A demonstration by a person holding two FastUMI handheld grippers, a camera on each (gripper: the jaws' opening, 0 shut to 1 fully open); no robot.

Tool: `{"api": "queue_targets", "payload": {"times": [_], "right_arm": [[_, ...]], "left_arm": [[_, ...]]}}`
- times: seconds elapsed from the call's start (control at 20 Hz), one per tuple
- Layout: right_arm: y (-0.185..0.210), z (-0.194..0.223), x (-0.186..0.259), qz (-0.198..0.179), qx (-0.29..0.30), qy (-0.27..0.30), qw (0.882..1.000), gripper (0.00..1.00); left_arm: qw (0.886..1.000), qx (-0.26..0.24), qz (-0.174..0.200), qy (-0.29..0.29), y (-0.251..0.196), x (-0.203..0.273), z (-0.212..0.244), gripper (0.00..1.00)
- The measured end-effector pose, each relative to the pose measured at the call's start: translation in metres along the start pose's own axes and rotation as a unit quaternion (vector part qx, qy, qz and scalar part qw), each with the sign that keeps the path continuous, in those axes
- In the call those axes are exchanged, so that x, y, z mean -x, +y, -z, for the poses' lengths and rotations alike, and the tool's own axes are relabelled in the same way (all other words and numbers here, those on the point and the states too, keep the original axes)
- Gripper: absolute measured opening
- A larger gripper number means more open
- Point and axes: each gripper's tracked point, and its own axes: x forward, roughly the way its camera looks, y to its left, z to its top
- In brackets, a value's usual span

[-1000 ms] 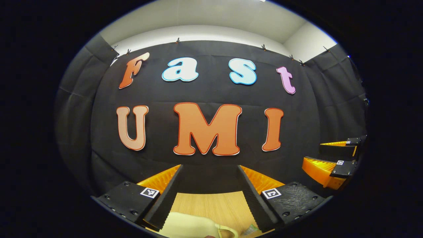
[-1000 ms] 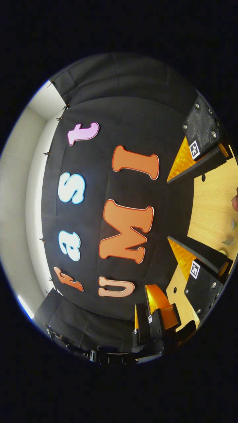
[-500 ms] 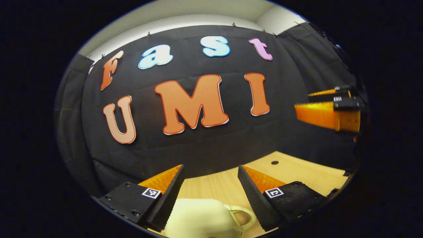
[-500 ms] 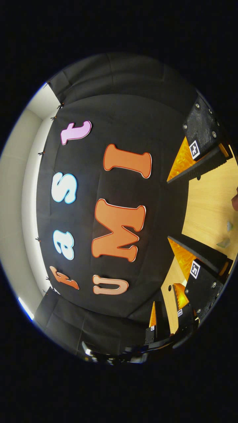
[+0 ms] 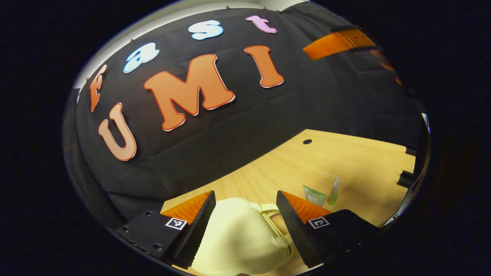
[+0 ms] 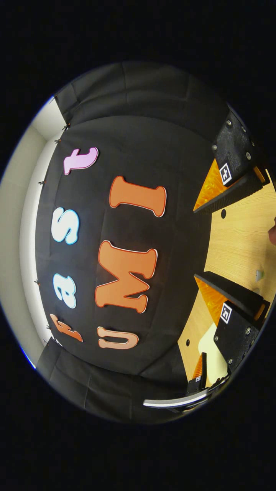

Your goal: First open the suitcase, pack the skin care products into it, and then close the suitcase.

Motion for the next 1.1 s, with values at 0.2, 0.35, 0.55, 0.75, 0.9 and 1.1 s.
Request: {"api": "queue_targets", "payload": {"times": [0.2,0.35,0.55,0.75,0.9,1.1], "right_arm": [[-0.013,0.006,0.002,0.008,0.002,0.003,1.000,0.95],[-0.022,0.011,0.007,0.014,-0.004,0.005,1.000,0.95],[-0.040,0.021,0.013,0.026,-0.013,0.013,0.999,0.95],[-0.056,0.034,0.020,0.035,-0.023,0.025,0.999,0.96],[-0.067,0.042,0.024,0.039,-0.027,0.032,0.998,0.95],[-0.077,0.052,0.027,0.039,-0.033,0.039,0.998,0.96]], "left_arm": [[0.998,-0.045,0.025,0.028,-0.026,-0.006,0.023,0.97],[0.994,-0.089,0.043,0.048,-0.045,-0.010,0.041,0.97],[0.980,-0.173,0.065,0.080,-0.068,-0.018,0.070,0.94],[0.961,-0.252,0.073,0.089,-0.082,-0.019,0.078,0.77],[0.946,-0.294,0.085,0.109,-0.100,-0.019,0.087,0.76],[0.935,-0.308,0.069,0.158,-0.093,-0.026,0.109,0.71]]}}
